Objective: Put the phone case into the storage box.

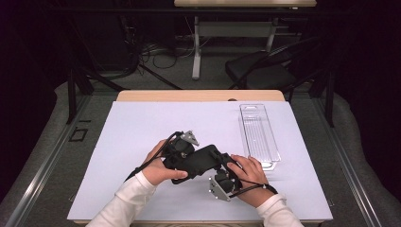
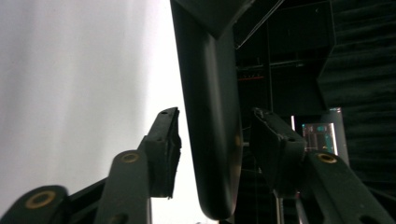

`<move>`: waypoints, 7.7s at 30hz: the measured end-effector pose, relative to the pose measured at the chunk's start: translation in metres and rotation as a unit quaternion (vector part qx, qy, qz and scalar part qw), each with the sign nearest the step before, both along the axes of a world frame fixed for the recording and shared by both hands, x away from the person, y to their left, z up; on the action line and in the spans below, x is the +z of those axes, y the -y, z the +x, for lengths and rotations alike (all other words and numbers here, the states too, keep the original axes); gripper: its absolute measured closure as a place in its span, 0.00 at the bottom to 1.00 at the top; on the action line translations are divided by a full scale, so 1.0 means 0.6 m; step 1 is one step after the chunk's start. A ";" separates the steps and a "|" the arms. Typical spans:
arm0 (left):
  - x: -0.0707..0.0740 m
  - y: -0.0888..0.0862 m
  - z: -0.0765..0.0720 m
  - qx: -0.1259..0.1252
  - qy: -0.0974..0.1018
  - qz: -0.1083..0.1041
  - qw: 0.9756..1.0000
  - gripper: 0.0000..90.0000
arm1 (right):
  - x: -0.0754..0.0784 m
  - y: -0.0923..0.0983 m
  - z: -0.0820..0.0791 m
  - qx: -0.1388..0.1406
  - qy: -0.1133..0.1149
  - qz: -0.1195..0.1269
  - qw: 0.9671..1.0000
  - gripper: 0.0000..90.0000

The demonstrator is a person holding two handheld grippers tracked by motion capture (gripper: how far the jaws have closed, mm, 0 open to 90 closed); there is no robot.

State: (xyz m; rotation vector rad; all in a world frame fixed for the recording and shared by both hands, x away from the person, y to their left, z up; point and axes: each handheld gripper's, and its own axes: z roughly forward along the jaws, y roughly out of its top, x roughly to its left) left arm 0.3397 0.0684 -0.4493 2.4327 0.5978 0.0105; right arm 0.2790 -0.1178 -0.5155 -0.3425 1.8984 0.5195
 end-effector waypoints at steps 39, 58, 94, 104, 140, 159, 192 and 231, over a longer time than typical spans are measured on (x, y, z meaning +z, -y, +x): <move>-0.004 0.011 -0.006 -0.007 -0.018 -0.013 1.000 0.17 | -0.009 -0.003 0.002 0.008 0.039 -0.016 0.999 0.79; -0.005 0.010 -0.004 -0.007 -0.025 -0.020 0.999 0.17 | -0.011 -0.002 0.001 0.012 0.053 -0.021 0.998 0.86; -0.006 0.003 0.003 0.000 -0.062 -0.045 0.997 0.16 | -0.013 -0.003 -0.003 0.009 0.076 -0.008 0.997 0.96; -0.006 0.002 0.003 0.001 -0.061 -0.047 0.997 0.15 | -0.012 -0.002 -0.003 0.008 0.074 -0.013 0.997 0.96; 0.021 -0.025 0.001 0.034 -0.033 -0.069 0.996 0.08 | -0.013 0.004 -0.001 0.003 0.073 -0.016 0.997 0.97; 0.043 -0.083 0.022 0.073 -0.018 -0.091 0.993 0.19 | -0.012 0.013 0.003 -0.004 0.067 -0.011 0.998 0.97; 0.022 -0.120 0.054 0.122 0.050 -0.067 0.989 0.48 | -0.010 0.018 0.005 -0.010 0.023 0.005 1.000 0.97; 0.021 -0.141 0.062 0.109 0.052 -0.096 0.988 0.32 | 0.008 0.039 0.021 -0.012 -0.162 0.157 0.974 0.98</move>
